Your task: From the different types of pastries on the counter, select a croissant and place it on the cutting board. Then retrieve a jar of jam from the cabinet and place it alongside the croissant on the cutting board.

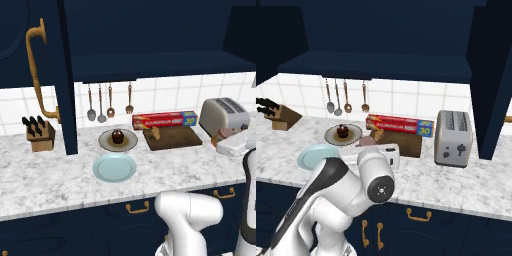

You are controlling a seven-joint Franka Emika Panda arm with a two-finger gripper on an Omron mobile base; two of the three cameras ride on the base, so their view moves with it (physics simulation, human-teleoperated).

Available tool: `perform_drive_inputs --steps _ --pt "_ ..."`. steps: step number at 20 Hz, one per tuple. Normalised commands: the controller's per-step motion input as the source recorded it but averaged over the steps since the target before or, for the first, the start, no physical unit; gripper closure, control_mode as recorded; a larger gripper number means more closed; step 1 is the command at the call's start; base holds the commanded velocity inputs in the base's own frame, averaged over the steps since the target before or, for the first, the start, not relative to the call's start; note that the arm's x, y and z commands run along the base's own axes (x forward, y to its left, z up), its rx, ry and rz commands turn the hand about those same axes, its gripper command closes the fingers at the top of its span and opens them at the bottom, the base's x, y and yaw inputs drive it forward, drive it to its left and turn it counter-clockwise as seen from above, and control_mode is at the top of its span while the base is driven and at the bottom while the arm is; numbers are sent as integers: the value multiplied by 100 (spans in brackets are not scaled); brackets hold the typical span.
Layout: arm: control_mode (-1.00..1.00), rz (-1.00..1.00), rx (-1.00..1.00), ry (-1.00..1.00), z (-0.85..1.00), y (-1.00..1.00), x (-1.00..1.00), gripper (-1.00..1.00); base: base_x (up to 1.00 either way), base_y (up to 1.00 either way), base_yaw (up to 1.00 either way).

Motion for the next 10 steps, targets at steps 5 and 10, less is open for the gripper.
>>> perform_drive_inputs --steps 5,10 --pt "-100 -8 0 -4 -20 6 61 100 0 0 0" --pt "-100 -6 0 1 -20 7 64 100 0 0 0"
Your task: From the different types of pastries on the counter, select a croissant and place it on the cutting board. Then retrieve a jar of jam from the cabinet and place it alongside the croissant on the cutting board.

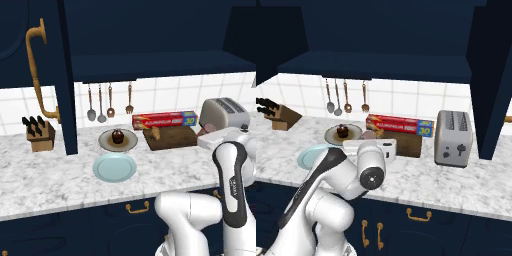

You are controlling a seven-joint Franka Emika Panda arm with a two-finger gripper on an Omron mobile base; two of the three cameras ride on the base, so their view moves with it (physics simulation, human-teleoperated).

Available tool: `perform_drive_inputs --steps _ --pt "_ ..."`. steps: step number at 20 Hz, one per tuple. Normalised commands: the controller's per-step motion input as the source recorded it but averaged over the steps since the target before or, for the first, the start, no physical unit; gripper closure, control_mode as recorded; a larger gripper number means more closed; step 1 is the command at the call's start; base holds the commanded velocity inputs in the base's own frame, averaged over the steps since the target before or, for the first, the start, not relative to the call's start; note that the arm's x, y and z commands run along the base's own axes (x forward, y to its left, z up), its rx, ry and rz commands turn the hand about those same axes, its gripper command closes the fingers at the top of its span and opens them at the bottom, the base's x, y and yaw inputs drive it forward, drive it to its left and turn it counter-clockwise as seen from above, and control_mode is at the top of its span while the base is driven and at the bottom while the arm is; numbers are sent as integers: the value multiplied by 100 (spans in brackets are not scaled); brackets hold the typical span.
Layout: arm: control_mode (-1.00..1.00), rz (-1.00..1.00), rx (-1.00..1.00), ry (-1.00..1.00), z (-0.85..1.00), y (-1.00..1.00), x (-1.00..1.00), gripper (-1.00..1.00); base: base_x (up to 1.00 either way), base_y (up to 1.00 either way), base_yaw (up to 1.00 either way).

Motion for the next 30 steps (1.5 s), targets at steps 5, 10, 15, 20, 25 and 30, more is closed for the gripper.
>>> perform_drive_inputs --steps 5,10,15,20,25,30 --pt "-100 -1 -1 2 -18 1 45 100 0 0 0" --pt "-100 0 -1 2 -31 0 22 100 0 0 0" --pt "-100 -6 0 4 -18 0 22 100 0 0 0" --pt "-100 -13 0 0 -14 0 27 100 0 0 0" --pt "-100 -12 0 4 -30 0 18 100 0 0 0" --pt "-100 -12 -1 9 -24 0 22 100 0 0 0"
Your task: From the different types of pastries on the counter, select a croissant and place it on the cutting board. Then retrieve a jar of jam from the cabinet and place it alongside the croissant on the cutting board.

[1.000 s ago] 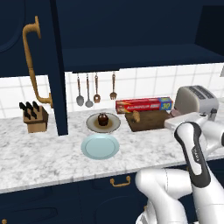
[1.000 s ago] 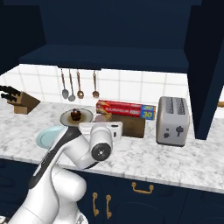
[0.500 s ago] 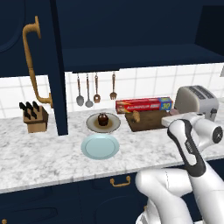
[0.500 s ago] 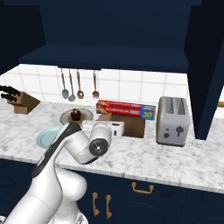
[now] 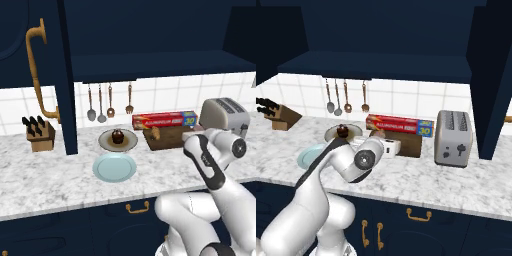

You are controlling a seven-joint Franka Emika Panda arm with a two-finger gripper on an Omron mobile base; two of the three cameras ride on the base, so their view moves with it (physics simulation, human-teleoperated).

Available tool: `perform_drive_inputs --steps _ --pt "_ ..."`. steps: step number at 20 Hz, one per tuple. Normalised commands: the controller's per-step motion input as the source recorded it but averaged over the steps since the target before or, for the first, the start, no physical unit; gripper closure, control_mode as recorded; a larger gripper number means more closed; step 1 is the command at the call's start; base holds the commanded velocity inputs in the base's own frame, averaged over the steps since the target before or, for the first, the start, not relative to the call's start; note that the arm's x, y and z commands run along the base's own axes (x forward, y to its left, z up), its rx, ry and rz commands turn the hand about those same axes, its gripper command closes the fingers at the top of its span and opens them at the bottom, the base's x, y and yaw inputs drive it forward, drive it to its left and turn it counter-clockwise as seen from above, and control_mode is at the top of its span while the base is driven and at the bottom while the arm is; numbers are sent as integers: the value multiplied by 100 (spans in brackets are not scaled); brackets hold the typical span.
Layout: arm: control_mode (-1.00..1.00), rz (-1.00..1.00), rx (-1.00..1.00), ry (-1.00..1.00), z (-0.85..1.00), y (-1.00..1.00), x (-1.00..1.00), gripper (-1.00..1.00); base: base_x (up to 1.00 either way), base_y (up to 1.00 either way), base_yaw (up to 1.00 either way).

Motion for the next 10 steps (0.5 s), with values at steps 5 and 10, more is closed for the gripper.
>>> perform_drive_inputs --steps 5,10 --pt "-100 -10 -3 8 -27 0 30 100 0 0 0" --pt "-100 -7 0 -1 -35 0 36 100 0 0 0"
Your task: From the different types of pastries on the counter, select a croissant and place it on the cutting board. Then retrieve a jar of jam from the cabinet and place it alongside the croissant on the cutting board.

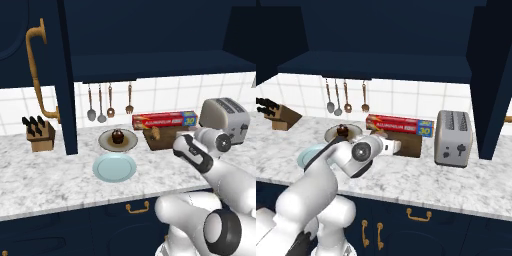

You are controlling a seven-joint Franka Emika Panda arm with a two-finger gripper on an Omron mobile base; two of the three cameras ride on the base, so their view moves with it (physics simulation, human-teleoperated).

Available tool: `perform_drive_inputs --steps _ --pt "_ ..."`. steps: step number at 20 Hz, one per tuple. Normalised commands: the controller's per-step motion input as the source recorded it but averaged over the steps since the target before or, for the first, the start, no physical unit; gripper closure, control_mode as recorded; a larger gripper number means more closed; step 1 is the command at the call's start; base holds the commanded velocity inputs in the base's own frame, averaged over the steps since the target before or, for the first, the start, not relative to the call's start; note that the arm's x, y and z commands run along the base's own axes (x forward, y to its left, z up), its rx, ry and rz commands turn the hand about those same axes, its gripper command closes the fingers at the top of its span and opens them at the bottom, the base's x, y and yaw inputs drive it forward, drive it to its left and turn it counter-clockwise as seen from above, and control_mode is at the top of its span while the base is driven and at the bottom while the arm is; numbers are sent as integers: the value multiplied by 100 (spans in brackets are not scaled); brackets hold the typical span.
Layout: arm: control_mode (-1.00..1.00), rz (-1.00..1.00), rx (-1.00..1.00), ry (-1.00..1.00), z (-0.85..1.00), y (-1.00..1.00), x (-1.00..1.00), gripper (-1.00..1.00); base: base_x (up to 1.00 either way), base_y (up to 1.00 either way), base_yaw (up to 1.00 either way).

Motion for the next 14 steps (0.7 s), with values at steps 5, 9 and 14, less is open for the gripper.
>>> perform_drive_inputs --steps 5,9,14 --pt "-100 -3 0 0 -23 -1 36 100 0 0 0" --pt "-100 0 0 0 -23 -9 40 100 0 0 0" --pt "-100 0 0 0 -34 -16 38 100 0 0 0"
